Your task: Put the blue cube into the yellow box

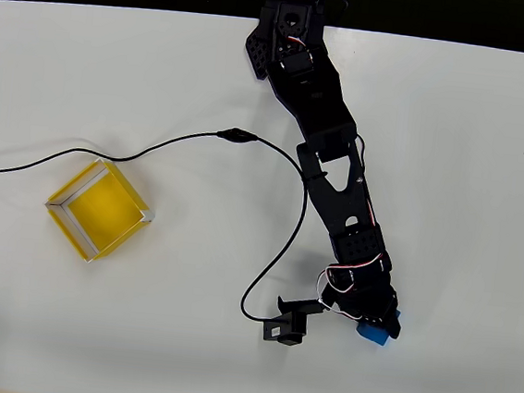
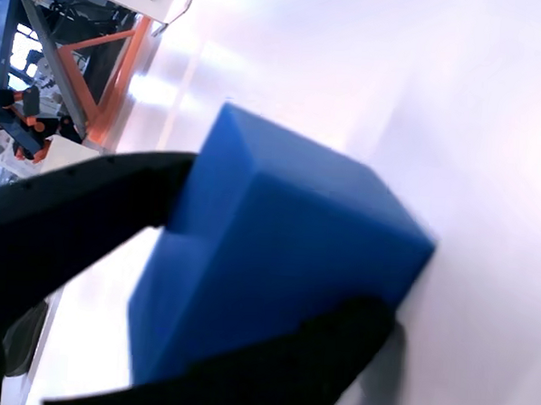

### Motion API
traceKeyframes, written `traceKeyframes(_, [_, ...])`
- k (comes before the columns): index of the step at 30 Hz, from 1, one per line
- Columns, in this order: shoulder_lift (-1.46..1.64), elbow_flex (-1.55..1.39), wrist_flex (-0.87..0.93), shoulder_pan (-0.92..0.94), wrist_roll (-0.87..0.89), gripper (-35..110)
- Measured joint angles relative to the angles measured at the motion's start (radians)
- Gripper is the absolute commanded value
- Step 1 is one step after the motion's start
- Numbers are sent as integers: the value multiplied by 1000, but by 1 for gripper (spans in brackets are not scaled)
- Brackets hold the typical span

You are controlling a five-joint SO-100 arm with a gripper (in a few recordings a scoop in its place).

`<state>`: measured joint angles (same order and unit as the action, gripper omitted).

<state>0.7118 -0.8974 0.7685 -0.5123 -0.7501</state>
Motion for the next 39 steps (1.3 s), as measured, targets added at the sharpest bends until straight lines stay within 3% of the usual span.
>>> traceKeyframes(23, [11,8,31,3,-94,16])
traceKeyframes(39, [403,-308,69,195,-333,16])
